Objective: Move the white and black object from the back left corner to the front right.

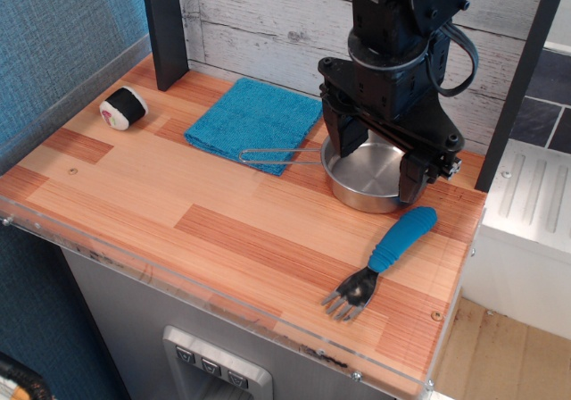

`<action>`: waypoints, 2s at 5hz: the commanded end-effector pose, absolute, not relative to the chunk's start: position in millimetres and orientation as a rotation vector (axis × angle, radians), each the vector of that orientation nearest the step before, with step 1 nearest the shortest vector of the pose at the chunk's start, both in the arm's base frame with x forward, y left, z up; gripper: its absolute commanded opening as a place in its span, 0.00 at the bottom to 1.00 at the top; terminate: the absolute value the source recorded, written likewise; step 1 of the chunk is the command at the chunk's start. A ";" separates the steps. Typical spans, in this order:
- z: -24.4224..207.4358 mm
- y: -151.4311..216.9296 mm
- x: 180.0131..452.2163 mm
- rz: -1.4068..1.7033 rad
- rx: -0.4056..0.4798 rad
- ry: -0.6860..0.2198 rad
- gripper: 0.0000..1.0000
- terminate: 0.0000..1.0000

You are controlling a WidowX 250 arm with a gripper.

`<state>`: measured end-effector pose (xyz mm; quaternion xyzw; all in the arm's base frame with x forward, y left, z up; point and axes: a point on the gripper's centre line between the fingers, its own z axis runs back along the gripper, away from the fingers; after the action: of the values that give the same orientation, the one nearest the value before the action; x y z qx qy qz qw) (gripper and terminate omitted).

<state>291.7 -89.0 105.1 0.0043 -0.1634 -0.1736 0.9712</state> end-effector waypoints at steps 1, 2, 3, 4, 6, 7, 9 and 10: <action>105.1 -89.0 291.7 -0.351 0.009 -0.330 1.00 0.00; 119.8 -46.1 293.3 -0.258 0.060 -0.327 1.00 0.00; 128.7 -18.7 299.4 -0.189 0.050 -0.331 1.00 0.00; 132.6 15.1 306.0 -0.116 0.053 -0.330 1.00 0.00; 129.2 78.1 323.7 -0.069 0.149 -0.319 1.00 0.00; 122.0 107.2 330.7 -0.027 0.186 -0.311 1.00 0.00; 103.8 151.9 336.6 0.056 0.277 -0.302 1.00 0.00; 96.0 167.4 336.7 0.067 0.303 -0.279 1.00 0.00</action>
<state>336.9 162.5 75.9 0.1430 -0.1139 0.0303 0.9827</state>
